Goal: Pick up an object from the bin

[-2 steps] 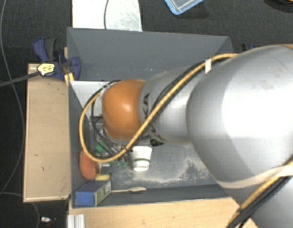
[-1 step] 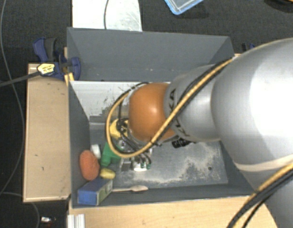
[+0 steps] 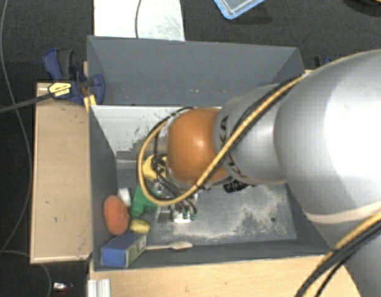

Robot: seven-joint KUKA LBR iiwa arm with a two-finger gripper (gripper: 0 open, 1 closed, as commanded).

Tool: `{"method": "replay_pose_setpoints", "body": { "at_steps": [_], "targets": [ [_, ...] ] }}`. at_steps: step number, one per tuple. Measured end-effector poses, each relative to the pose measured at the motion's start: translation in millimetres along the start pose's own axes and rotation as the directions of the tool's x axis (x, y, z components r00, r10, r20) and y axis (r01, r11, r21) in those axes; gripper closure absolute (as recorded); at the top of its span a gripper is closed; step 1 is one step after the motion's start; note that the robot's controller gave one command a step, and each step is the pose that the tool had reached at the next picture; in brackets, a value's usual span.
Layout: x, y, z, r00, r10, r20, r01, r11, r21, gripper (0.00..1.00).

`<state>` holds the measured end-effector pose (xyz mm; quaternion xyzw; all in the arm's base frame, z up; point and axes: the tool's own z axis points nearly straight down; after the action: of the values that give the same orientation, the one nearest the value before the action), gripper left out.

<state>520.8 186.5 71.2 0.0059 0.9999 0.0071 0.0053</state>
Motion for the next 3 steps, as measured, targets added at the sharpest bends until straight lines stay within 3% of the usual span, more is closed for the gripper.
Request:
{"method": "replay_pose_setpoints", "body": {
  "at_steps": [3],
  "targets": [
    [-0.8,0.3,-41.5,1.0,0.008,0.003,-0.008,1.0,-0.002,1.0]
  ]
}}
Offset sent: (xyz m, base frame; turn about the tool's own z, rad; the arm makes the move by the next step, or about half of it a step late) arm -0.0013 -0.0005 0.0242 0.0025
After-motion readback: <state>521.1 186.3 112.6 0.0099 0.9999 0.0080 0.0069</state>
